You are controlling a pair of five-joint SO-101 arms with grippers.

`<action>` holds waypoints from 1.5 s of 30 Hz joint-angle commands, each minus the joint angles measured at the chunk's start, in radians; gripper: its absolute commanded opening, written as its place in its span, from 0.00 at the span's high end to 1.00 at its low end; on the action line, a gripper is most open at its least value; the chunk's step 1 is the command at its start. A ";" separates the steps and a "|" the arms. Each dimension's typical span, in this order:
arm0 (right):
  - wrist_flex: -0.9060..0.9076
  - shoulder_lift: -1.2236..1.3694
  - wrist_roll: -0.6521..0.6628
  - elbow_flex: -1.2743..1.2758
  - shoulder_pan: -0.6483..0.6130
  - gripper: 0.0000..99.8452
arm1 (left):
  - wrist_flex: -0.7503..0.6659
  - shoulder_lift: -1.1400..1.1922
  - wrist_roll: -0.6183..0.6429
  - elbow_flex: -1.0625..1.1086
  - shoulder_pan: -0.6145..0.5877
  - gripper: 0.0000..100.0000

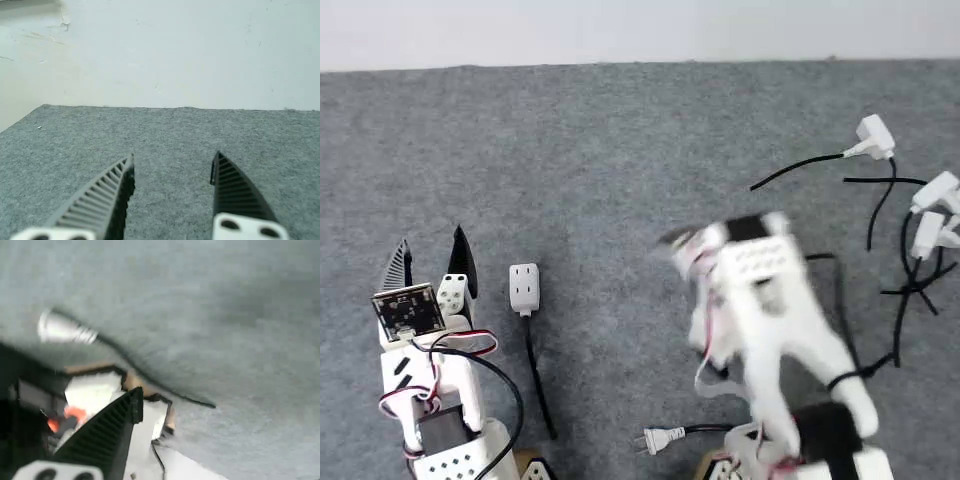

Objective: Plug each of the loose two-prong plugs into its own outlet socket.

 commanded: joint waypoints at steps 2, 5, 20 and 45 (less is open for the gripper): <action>0.042 -0.139 0.052 0.025 -0.102 0.45 | -0.014 0.005 0.020 -0.008 0.000 0.76; 0.042 -0.180 0.153 0.060 -0.162 0.45 | -0.014 0.005 0.020 -0.008 0.000 0.76; -0.117 -0.193 0.365 0.281 -0.722 0.45 | -0.014 0.005 0.020 -0.008 0.000 0.76; -0.618 0.042 0.144 0.491 -0.768 0.45 | -0.003 0.005 -0.026 -0.008 0.031 0.76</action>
